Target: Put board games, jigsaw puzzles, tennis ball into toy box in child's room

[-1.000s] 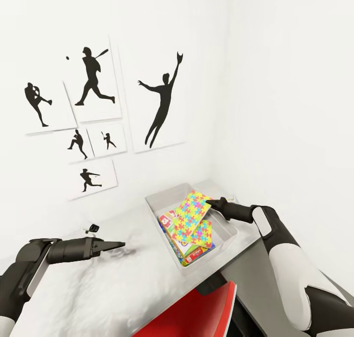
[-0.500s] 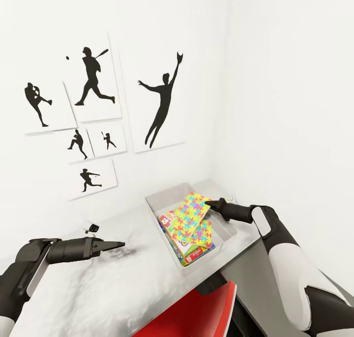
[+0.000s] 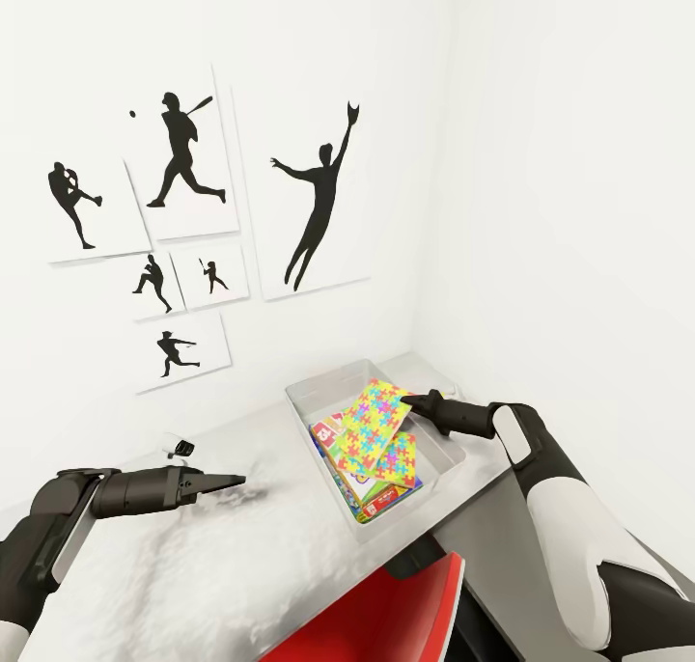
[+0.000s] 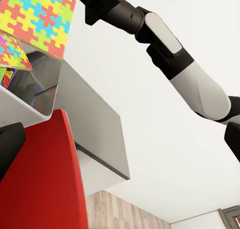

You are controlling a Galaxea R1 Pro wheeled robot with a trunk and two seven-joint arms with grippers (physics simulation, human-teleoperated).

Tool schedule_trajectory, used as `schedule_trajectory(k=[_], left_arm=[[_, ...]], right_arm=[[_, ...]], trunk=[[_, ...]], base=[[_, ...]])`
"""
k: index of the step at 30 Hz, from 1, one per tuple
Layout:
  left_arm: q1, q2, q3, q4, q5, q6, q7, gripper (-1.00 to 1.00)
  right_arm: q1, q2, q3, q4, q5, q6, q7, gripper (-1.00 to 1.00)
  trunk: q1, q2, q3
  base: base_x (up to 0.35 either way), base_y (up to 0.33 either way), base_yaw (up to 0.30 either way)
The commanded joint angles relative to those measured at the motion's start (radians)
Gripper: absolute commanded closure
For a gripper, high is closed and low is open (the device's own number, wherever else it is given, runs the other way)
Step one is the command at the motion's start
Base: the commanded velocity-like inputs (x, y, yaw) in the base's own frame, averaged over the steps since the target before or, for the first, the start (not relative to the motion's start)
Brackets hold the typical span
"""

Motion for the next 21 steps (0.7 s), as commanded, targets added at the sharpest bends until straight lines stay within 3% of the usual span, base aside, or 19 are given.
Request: schedule_trajectory(k=[1,21], left_arm=[[-0.001,0.000,0.000,0.000,0.000,0.011,-0.004,-1.00],[-0.001,0.000,0.000,0.000,0.000,0.011,-0.004,-1.00]], right_arm=[[-0.001,0.000,-0.004,0.000,0.004,0.006,0.005,-1.00],[-0.003,-0.001,-0.004,0.000,0.004,0.003,0.007,-1.00]], trunk=[[0.001,-0.002,-0.002],[0.001,-0.002,-0.002]], base=[[0.000,0.000,0.000],[0.000,0.000,0.000]])
